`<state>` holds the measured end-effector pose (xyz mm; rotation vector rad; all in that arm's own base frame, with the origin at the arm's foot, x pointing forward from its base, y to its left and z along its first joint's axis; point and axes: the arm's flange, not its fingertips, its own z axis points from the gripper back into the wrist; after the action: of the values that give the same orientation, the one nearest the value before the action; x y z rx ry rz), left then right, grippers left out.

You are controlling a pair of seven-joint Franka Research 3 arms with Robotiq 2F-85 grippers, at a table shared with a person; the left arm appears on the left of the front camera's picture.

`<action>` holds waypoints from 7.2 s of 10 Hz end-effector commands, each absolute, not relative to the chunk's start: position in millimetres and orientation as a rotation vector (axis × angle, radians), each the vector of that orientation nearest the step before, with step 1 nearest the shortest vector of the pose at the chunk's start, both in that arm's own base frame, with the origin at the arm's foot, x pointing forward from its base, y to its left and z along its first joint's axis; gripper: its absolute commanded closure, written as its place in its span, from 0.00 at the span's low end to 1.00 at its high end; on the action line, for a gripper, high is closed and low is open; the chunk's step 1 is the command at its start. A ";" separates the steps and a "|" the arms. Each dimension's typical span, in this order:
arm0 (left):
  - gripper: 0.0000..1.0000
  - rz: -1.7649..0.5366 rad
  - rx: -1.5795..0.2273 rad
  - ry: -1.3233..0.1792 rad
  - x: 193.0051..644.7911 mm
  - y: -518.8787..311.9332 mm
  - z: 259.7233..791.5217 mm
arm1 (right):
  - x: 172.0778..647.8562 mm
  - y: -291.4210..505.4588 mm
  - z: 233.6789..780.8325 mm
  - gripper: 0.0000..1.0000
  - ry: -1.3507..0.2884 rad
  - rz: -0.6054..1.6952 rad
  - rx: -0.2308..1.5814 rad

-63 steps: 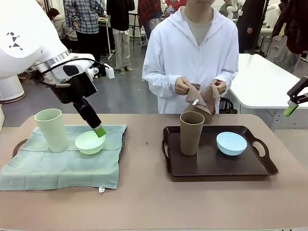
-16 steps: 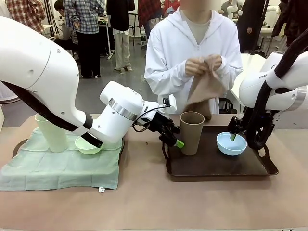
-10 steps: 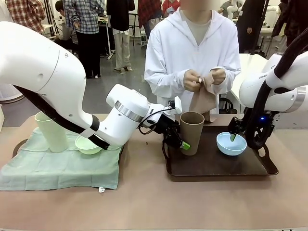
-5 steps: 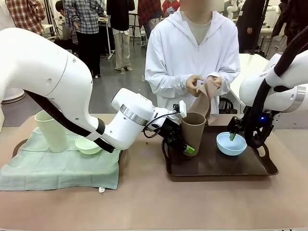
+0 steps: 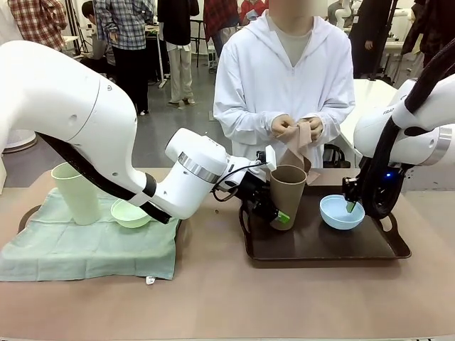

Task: Set up a tray with a mat and arrange the tableware.
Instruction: Pick up the Picnic Bowl and Reusable plastic cup from the Handle tray in front of the human's position and hold them in the air, then place the Picnic Bowl and Reusable plastic cup back onto the Handle tray in front of the human's position.

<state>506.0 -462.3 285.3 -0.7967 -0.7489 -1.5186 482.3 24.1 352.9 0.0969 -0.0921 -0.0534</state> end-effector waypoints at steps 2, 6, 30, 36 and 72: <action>0.76 -1.509 -0.822 -0.788 505.3 -462.5 284.7 | 487.8 22.8 351.0 1.00 -0.089 -0.033 0.102; 1.00 -1.501 -0.800 -0.782 505.4 -460.2 285.7 | 486.8 24.2 352.0 1.00 -0.087 -0.028 0.093; 0.76 -1.536 -0.824 -0.871 422.3 -462.4 471.0 | 391.0 9.2 556.7 1.00 -0.218 0.021 0.100; 0.76 -1.536 -0.824 -0.871 422.3 -462.4 471.0 | 391.0 9.2 556.7 1.00 -0.218 0.021 0.100; 0.19 -1.573 -0.837 -0.841 507.3 -482.3 297.4 | 478.7 -5.1 374.4 0.96 -0.096 0.005 0.159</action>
<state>504.4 -480.2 297.4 -0.8600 -0.8158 -1.5516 473.8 -3.9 379.2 0.1294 -0.0706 -0.0058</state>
